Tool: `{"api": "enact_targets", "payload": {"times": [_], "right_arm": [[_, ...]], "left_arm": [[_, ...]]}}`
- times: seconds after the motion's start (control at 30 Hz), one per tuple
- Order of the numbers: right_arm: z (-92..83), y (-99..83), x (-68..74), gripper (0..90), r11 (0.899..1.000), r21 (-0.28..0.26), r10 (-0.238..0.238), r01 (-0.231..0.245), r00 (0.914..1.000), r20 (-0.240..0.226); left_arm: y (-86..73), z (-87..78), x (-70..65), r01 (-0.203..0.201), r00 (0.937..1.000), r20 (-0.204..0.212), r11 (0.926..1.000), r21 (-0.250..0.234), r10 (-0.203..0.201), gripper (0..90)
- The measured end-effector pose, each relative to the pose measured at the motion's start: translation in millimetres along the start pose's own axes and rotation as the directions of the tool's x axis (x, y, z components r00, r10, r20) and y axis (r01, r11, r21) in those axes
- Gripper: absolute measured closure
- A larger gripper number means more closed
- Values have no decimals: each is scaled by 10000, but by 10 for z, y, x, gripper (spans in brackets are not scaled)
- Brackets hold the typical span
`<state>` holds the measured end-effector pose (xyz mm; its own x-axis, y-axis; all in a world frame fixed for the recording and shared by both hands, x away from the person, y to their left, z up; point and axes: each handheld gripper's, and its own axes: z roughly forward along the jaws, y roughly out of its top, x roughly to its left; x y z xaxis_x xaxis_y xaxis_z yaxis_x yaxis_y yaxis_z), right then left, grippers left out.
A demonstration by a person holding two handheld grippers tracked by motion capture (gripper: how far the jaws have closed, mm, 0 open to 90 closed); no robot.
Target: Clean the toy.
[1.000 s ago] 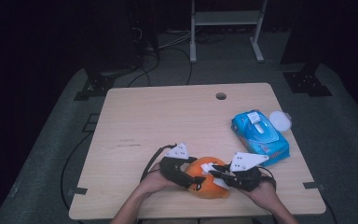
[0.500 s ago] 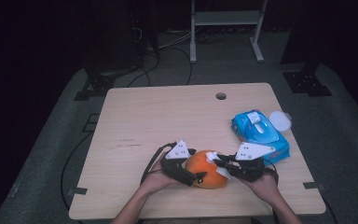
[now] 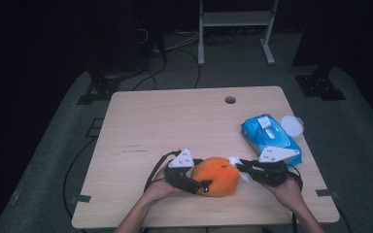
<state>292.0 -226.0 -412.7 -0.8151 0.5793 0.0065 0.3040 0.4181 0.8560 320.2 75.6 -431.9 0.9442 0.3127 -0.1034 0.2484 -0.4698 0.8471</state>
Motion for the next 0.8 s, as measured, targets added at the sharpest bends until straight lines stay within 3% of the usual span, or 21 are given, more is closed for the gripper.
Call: {"api": "enact_targets", "payload": {"times": [0.03,0.1,0.13,0.17,0.2,0.3,0.4,0.43,0.47,0.5,0.57,0.6,0.67,0.73,0.8], "right_arm": [[25,28,39,796,9998,-88,-166,166,9999,-2],[46,73,62,796,9997,-163,-179,180,9998,5],[46,73,62,796,9997,-163,-179,180,9998,5],[55,114,70,796,9995,-261,-193,194,9998,40],[55,114,70,796,9995,-261,-193,194,9998,40],[6,207,44,796,9958,-912,-3,10,10000,80],[15,217,30,796,9950,-1000,41,-36,10000,45],[60,173,15,796,9969,-778,99,-109,9999,-127],[77,142,8,796,9973,-717,145,-157,9998,-167],[79,120,-6,797,9977,-664,139,-151,9997,-192],[50,96,-32,797,9984,-515,219,-228,9996,-179],[36,83,-44,797,9983,-505,290,-300,9994,-198],[10,86,-35,797,9983,-474,328,-338,9992,-217],[-25,140,17,797,9973,-693,223,-248,9991,-361],[-34,174,50,797,9958,-898,154,-201,9985,-520]], "left_arm": [[0,9,18,251,9997,7,9996,139,-251,139],[-6,3,7,26,9999,-111,10000,91,-25,244],[-4,-13,-19,-431,9984,-379,9991,10,431,244],[20,-33,-67,-1105,9897,-938,9937,-209,1081,340],[20,-33,-67,-1105,9897,-938,9937,-209,1081,362],[70,-19,-116,-2196,9576,-2054,9733,-671,2019,372],[43,29,-109,-2238,9588,-1901,9735,-477,2111,346],[4,49,-88,-1996,9682,-1640,9786,-500,1891,271],[4,49,-88,-1996,9682,-1640,9786,-500,1891,217],[6,18,-39,-1343,9845,-1219,9892,-586,1265,181],[0,-17,-16,-1210,9878,-1071,9901,-714,1130,193],[0,-17,-16,-1210,9878,-1071,9901,-714,1130,234],[-5,1,-71,-1823,9774,-1205,9810,-665,1735,306],[1,10,-89,-1978,9752,-1146,9780,-660,1894,335],[10,33,-135,-2329,9684,-1068,9703,-657,2253,339]]}}
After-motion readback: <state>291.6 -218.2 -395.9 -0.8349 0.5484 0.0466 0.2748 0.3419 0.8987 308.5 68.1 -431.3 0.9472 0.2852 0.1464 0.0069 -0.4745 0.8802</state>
